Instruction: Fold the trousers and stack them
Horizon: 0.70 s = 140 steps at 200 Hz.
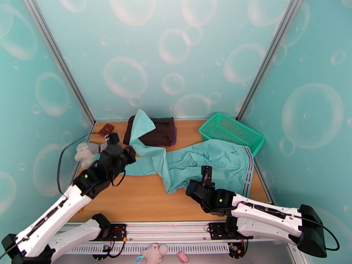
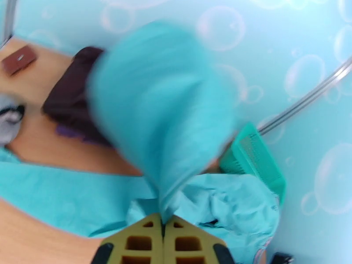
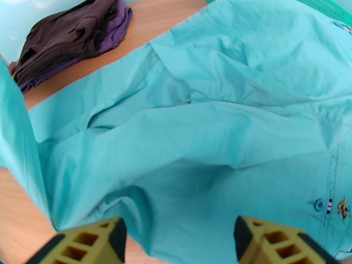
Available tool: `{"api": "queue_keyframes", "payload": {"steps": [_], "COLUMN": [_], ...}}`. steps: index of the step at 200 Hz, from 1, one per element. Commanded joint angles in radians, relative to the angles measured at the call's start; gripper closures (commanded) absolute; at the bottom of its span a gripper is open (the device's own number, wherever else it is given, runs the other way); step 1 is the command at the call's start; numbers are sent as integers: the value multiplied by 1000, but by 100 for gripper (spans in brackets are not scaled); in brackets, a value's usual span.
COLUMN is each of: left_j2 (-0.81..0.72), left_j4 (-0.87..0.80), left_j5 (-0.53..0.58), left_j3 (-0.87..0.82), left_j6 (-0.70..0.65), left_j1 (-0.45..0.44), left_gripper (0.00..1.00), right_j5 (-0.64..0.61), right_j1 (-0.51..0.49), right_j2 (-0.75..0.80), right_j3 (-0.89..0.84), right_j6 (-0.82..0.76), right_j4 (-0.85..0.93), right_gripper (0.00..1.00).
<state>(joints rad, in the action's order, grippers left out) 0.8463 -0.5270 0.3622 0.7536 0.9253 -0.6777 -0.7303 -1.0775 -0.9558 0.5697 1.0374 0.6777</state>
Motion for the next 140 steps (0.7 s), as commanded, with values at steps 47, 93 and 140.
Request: {"api": "queue_keyframes", "payload": {"steps": [47, 93, 140], "left_j2": [-315, 58, 529], "left_j4": [-108, -41, -52], "left_j5": [162, 267, 155], "left_j3": [-318, -65, 189], "left_j6": [340, -104, -268], "left_j1": [-165, -144, -21], "left_gripper": [1, 1, 32], "right_j5": [15, 30, 50], "right_j1": [8, 28, 39], "right_j2": [-97, -142, -141], "right_j3": [68, 61, 42], "right_j6": [-81, -100, -111], "right_j4": [-46, -88, -104], "right_gripper": [33, 32, 32]}}
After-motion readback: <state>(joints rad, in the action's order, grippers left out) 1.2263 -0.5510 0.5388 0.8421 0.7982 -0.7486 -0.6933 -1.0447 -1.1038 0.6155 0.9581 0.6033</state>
